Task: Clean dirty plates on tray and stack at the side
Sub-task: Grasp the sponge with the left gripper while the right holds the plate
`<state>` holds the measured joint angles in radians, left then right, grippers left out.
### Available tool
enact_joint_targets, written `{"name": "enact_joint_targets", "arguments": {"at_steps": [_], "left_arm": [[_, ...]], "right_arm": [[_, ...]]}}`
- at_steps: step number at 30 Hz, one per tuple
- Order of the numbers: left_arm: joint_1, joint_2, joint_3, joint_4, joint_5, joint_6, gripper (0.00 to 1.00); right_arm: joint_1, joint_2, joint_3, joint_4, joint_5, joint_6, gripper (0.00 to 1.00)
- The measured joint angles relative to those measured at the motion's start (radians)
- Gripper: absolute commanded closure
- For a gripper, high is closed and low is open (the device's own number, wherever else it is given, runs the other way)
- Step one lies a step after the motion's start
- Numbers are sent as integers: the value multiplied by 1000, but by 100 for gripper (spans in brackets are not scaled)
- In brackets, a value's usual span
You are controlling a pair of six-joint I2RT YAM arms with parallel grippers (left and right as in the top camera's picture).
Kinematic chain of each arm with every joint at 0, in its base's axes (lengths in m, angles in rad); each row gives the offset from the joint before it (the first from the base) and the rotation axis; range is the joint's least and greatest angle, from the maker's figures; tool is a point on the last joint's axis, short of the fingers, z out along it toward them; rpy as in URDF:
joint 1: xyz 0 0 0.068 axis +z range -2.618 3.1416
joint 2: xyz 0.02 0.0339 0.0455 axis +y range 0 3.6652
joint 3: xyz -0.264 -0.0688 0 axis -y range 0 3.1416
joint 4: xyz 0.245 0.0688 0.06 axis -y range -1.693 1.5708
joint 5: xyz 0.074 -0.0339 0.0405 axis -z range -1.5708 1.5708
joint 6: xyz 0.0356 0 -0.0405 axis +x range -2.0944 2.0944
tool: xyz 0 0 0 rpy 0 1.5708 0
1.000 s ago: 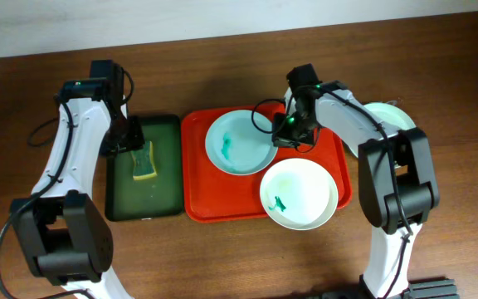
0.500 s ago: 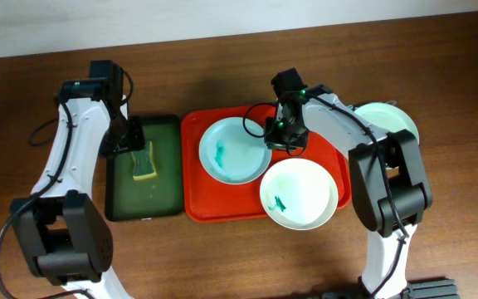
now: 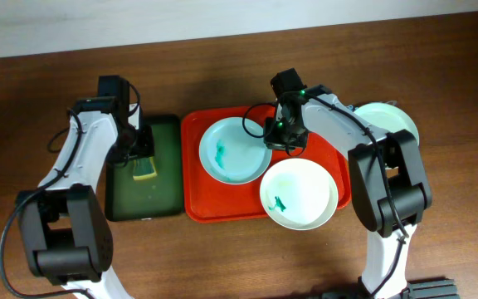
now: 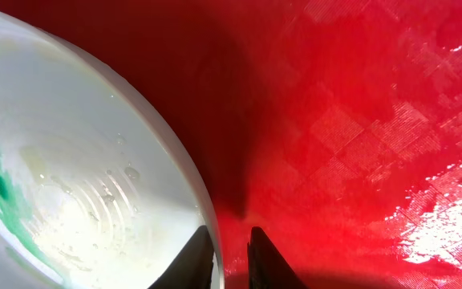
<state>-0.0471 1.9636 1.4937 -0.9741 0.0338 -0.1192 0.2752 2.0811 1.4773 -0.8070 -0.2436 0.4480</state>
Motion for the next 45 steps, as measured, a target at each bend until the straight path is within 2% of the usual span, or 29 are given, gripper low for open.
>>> {"name": "enact_joint_targets", "arguments": {"at_steps": [3, 10, 17, 18, 20, 21, 22, 25, 32, 33, 34, 36, 37, 38, 39, 45], "left_arm": [[0, 0, -31, 24, 0, 7, 45], [0, 14, -46, 56, -8, 8, 46], [0, 77, -47, 87, -12, 8, 57], [0, 77, -47, 88, -14, 8, 60], [0, 77, -48, 90, -25, 10, 81], [0, 77, -49, 91, -30, 10, 85], [0, 77, -49, 92, -31, 14, 87], [0, 77, -50, 97, -31, 18, 88], [0, 77, -50, 107, -31, 18, 75], [0, 77, -50, 107, -31, 18, 75], [0, 77, -50, 107, -31, 18, 74], [0, 77, -50, 107, -31, 18, 76], [0, 77, -50, 108, -31, 18, 82], [0, 77, -50, 108, -31, 18, 97], [0, 77, -50, 108, -31, 18, 100], [0, 76, -50, 100, -35, 22, 100]], "right_arm": [[0, 0, 0, 0, 0, 0, 83], [0, 0, 0, 0, 0, 0, 83], [0, 0, 0, 0, 0, 0, 83], [0, 0, 0, 0, 0, 1, 83], [0, 0, 0, 0, 0, 0, 83], [0, 0, 0, 0, 0, 1, 82], [0, 0, 0, 0, 0, 0, 77], [0, 0, 0, 0, 3, -2, 60], [0, 0, 0, 0, 10, -2, 57], [0, 0, 0, 0, 11, -2, 58], [0, 0, 0, 0, 11, -2, 64], [0, 0, 0, 0, 11, -2, 96], [1, 0, 0, 0, 11, -1, 96], [1, 0, 0, -1, 10, 0, 96], [2, 0, 0, -1, 11, -2, 96], [5, 0, 0, -8, 11, -39, 96]]}}
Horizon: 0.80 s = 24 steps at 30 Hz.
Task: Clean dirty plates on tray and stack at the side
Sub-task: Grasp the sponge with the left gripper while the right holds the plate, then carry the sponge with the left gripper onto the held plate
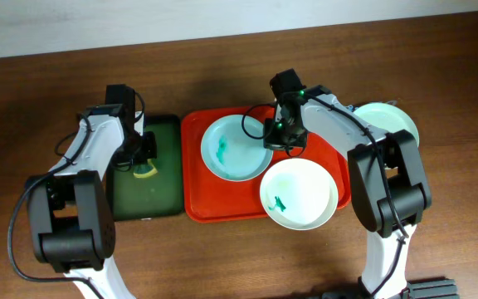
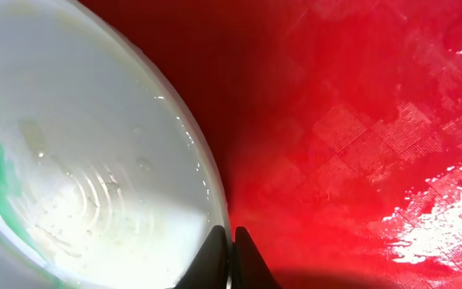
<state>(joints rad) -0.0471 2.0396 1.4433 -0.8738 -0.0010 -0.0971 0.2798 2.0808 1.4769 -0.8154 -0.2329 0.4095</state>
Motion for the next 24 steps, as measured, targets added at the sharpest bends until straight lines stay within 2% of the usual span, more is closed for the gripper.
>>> {"name": "enact_joint_targets", "arguments": {"at_steps": [6, 14, 20, 24], "left_arm": [[-7, -174, 34, -8, -58, 7, 100], [-61, -201, 397, -351, -63, 23, 100], [-124, -201, 414, -460, -63, 26, 100], [-142, -201, 414, -465, -63, 26, 100]], "right_arm": [[0, 0, 0, -26, 0, -31, 96], [0, 0, 0, -56, -30, -47, 96], [0, 0, 0, -72, -39, -47, 96], [0, 0, 0, -75, -41, -47, 96]]}}
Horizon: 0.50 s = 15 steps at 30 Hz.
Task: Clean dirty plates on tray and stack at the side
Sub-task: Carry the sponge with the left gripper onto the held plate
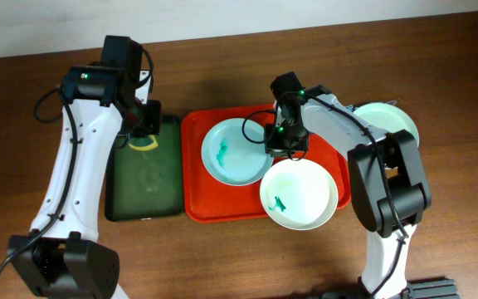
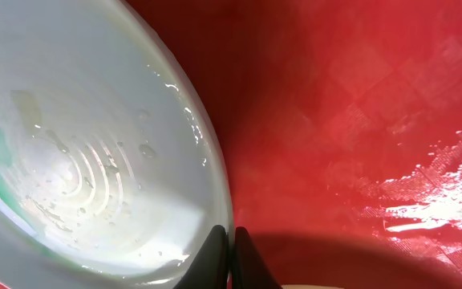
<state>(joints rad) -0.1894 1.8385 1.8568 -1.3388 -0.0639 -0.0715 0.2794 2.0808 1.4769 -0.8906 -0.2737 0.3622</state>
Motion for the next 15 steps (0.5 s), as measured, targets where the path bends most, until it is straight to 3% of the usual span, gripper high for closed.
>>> {"name": "enact_joint_targets", "arguments": {"at_steps": [7, 15], "left_arm": [[0, 0, -41, 22, 0, 0, 100], [-47, 13, -183, 259, 48, 0, 100]], "right_arm": [[0, 0, 0, -2, -1, -2, 96], [0, 0, 0, -6, -53, -30, 96]]}}
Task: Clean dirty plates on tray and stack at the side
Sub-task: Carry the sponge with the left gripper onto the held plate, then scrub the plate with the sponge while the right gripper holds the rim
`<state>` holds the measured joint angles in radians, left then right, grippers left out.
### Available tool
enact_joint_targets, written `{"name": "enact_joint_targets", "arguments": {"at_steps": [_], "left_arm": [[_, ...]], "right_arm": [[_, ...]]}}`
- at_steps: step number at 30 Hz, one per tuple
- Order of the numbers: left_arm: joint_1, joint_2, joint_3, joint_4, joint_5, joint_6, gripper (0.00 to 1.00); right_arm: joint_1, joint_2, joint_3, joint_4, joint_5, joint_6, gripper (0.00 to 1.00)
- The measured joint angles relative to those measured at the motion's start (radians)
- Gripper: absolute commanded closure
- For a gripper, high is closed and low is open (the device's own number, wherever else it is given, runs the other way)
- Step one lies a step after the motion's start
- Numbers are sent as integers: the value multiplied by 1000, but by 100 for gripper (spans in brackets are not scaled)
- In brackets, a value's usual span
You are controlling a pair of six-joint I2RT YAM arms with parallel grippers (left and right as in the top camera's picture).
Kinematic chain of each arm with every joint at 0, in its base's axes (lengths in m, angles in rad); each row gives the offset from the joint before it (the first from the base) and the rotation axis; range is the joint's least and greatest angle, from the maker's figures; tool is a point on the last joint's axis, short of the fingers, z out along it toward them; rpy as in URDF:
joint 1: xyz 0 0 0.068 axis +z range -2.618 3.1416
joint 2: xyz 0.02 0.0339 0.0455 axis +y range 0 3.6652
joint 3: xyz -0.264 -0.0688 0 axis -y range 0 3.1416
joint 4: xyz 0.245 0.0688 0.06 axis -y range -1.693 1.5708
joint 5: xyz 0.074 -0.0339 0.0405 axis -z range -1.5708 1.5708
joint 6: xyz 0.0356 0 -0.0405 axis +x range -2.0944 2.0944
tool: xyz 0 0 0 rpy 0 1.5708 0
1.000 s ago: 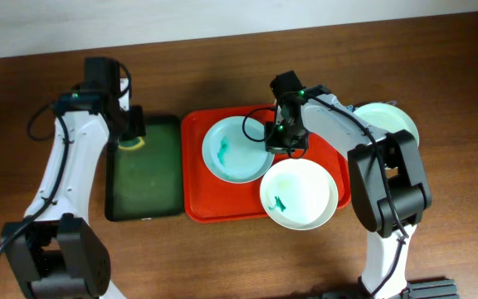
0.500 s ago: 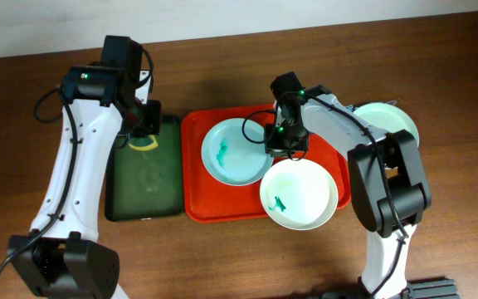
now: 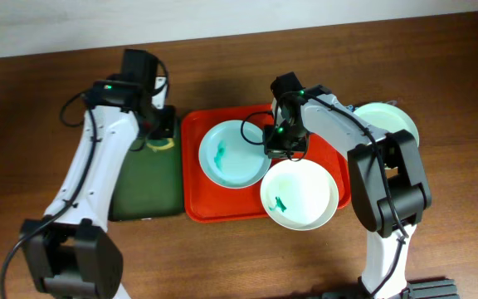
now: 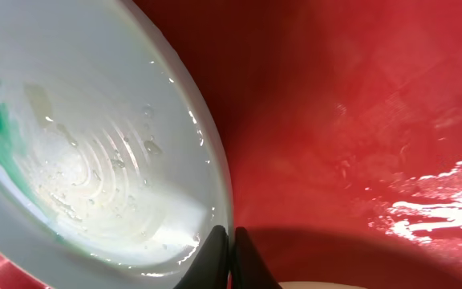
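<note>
On the red tray point(image 3: 212, 203) sit two pale plates with green smears. My right gripper point(image 3: 277, 143) is shut on the right rim of the far plate point(image 3: 226, 154). In the wrist view its fingertips point(image 4: 231, 245) pinch that rim, and the wet plate point(image 4: 95, 144) fills the left side, tilted off the tray. The second dirty plate point(image 3: 301, 193) lies at the tray's near right corner. My left gripper point(image 3: 158, 131) hangs over the far right corner of the dark green tray point(image 3: 143, 187), with the yellow-green sponge point(image 3: 158, 144) in it.
A clean pale plate point(image 3: 392, 124) lies on the wooden table right of the red tray, behind my right arm. The green tray and the red tray stand side by side. The red tray's floor point(image 4: 375, 120) is wet and shiny.
My left gripper has moved right with the sponge, from the green tray's far end to its corner beside the red tray. The right gripper still grips the plate rim.
At first my left gripper was down at the sponge in the green tray and my right gripper stood open around the far plate's rim. Then the right gripper was shut on the rim. Later the left gripper held the sponge, and now it is near the red tray.
</note>
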<state>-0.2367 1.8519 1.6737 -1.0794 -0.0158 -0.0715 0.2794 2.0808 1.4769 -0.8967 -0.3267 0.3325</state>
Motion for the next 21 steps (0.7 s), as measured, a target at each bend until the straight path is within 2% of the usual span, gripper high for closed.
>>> {"name": "enact_joint_targets", "arguments": {"at_steps": [5, 10, 21], "left_arm": [[-110, 102, 0, 35, 104, 0, 100], [-189, 176, -2, 45, 132, 0, 100], [-188, 328, -2, 95, 105, 0, 100]], "right_arm": [[22, 0, 0, -5, -16, -1, 96], [39, 0, 0, -4, -10, 0, 96], [39, 0, 0, -4, -4, 0, 96]]}}
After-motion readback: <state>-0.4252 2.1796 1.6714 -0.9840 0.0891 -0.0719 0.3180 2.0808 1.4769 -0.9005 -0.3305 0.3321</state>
